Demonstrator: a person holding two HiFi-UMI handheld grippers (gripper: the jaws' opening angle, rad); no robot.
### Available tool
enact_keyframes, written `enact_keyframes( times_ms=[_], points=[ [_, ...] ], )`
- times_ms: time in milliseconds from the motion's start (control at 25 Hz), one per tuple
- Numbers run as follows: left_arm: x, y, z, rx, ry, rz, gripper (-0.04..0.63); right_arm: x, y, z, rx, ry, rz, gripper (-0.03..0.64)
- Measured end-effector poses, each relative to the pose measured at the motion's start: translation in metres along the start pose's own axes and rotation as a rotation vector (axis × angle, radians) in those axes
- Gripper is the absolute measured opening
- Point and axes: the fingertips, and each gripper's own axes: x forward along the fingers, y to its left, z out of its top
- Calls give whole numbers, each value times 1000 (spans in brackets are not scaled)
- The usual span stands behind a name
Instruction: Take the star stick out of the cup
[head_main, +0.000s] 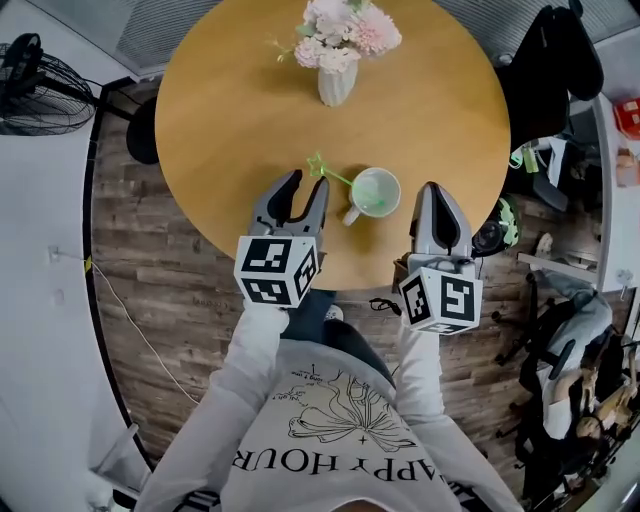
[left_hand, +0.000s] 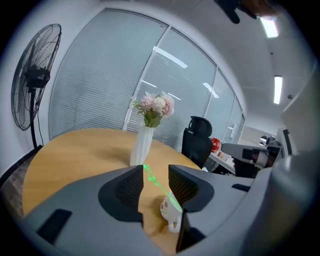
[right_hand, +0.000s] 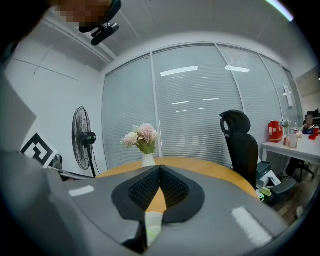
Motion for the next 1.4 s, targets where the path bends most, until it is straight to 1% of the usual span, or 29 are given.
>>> enact_keyframes(
  times_ms=[400, 600, 760, 880, 1240, 1320, 1400],
  points=[
    [29, 4, -22, -62, 50, -29, 162, 18, -12, -20, 14, 33, -12, 9],
    [40, 4, -34, -114, 80, -54, 169, 22, -13, -29, 21, 50, -3, 9],
    [49, 5, -38, -128, 85, -46, 169, 24, -21, -36, 29, 65, -16, 9],
    [52, 3, -42, -129, 89, -54, 166, 25, -25, -40, 26, 70, -21, 9],
    [57, -2, -49, -122, 105, -81, 109, 23, -30, -45, 8, 78, -34, 9],
    [58, -1, -50, -123, 107, -82, 79, 22, -31, -45, 5, 79, -39, 9],
    [59, 0, -49, -128, 104, -85, 71, 22, -32, -45, 4, 82, -45, 9]
  ],
)
